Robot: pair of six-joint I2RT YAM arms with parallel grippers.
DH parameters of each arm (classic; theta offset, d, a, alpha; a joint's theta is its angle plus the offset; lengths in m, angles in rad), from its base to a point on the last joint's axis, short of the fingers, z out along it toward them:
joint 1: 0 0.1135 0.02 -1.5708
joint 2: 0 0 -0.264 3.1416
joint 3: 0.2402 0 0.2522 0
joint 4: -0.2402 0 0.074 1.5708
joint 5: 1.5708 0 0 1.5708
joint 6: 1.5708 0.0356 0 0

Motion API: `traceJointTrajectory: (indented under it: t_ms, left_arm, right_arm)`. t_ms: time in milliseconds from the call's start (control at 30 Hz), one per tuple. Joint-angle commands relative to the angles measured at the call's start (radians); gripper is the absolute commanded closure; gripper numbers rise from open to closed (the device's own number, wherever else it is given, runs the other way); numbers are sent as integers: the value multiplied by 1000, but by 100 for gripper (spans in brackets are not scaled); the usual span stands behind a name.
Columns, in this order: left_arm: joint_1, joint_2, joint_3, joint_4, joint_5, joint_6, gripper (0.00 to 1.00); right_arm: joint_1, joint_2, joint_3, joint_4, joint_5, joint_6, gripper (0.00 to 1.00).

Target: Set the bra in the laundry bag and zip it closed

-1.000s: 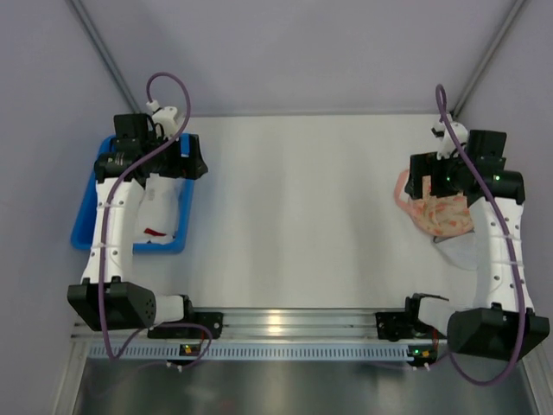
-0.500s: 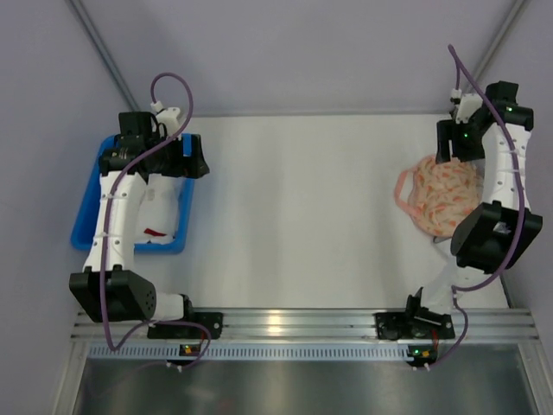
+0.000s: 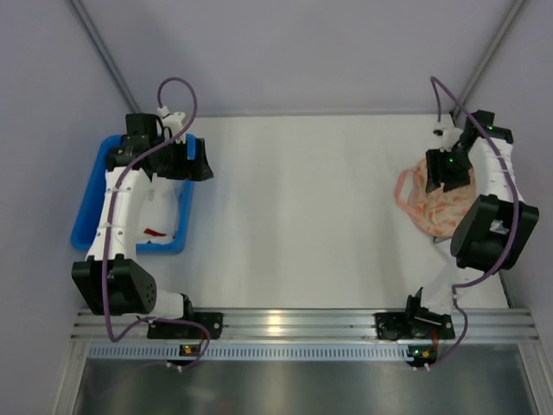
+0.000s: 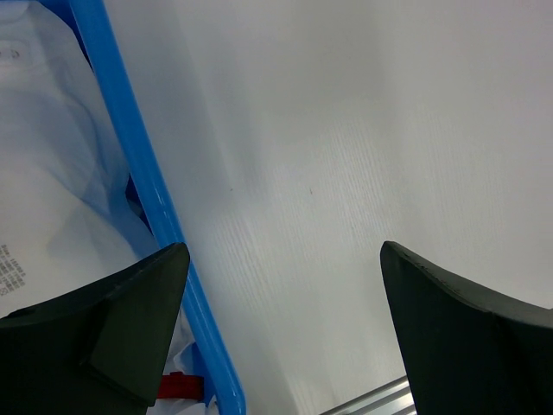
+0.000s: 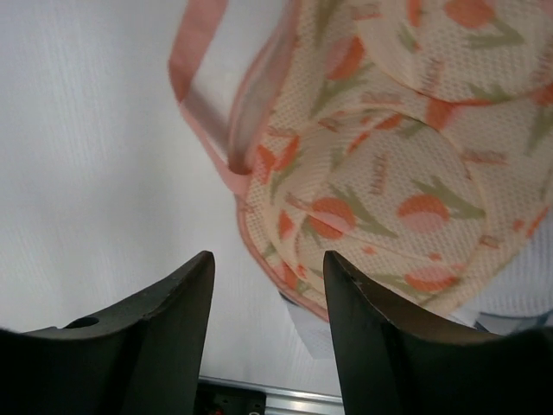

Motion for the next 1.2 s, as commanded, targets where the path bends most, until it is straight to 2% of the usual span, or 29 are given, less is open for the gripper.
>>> traceJointTrajectory:
  t_ms: [0,400,567,767,900,1067,1167]
  left_arm:
    - [-5,-7,-12,-6,44,-17,2]
    - [-5,-10,-4,-6,12,-20,2]
    - [-5,-7,-9,-6,7,-24,2]
    - [-5,-4,-4,-6,-6,-18,2]
    - [-5,-7,-3,-8,-19,-15,2]
    - [-5,-21,-12,-8,-43,-3,2]
    - [-4,-26,-17,-6,-52,-1,2]
  right_arm:
    - [123,-21,-3,102,-8,51,47]
    - [302,225,69,163,53,131,52]
    - [313,298,81,179,101,134,52]
    - [322,372,75,182,79,124,55]
    - [323,417,74,180,30,108,67]
    - [414,406,45,186,-52,72,90]
    - [506,381,32,188,-85,41,95]
